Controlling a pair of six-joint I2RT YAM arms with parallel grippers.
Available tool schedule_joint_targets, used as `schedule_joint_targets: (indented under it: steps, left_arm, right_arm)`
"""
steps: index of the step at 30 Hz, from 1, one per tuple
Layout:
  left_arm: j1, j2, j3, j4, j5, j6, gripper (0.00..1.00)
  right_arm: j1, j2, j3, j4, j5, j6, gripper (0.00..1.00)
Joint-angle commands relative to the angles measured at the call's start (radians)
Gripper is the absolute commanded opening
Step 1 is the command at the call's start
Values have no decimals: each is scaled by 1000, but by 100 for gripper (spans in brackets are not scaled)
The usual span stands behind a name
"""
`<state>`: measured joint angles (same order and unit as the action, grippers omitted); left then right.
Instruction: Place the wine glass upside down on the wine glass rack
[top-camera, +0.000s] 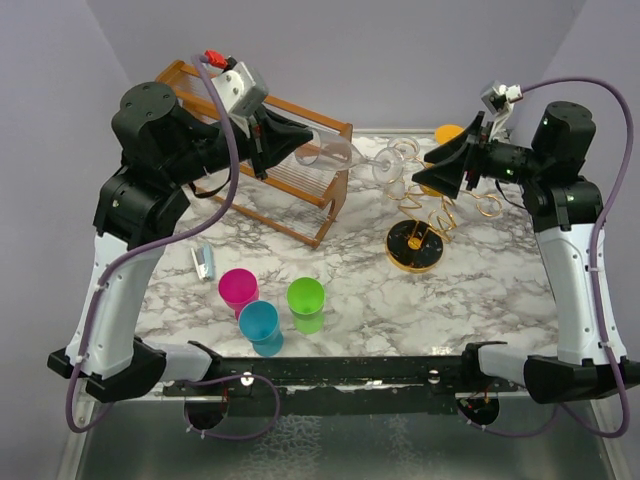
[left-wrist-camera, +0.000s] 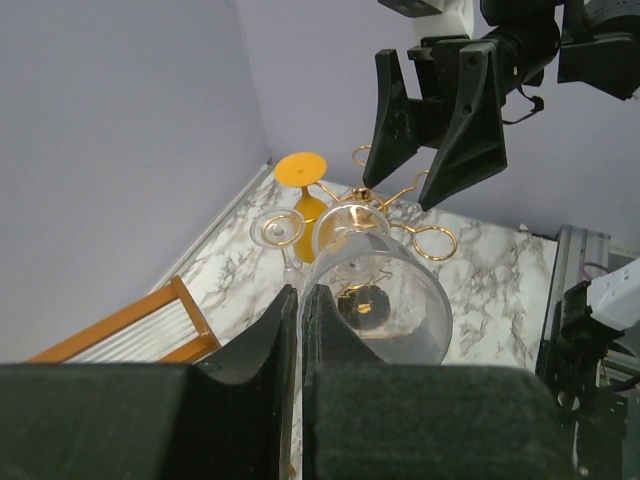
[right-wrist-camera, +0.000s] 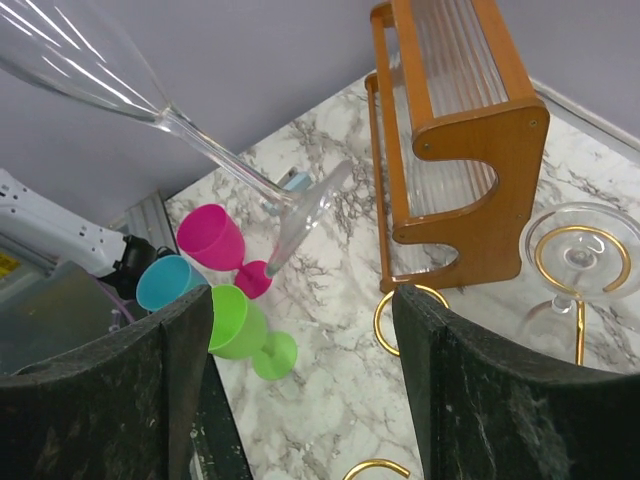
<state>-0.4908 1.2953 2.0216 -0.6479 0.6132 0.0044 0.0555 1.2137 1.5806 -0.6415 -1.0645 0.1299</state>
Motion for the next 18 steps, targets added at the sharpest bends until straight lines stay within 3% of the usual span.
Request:
schedule_joint_targets:
  steps: [1,12,18]
  left_arm:
    - [4,43,-2,136,-29,-72,0]
    - [4,73,-26,209,-35,-121,0]
    - [4,72,-32,221,-31,-126,0]
  right_arm:
    - [21,20,39,46,-16,99,70]
    - [38,39,29,60,180,141,54]
    - [38,48,10,78,200,168,47]
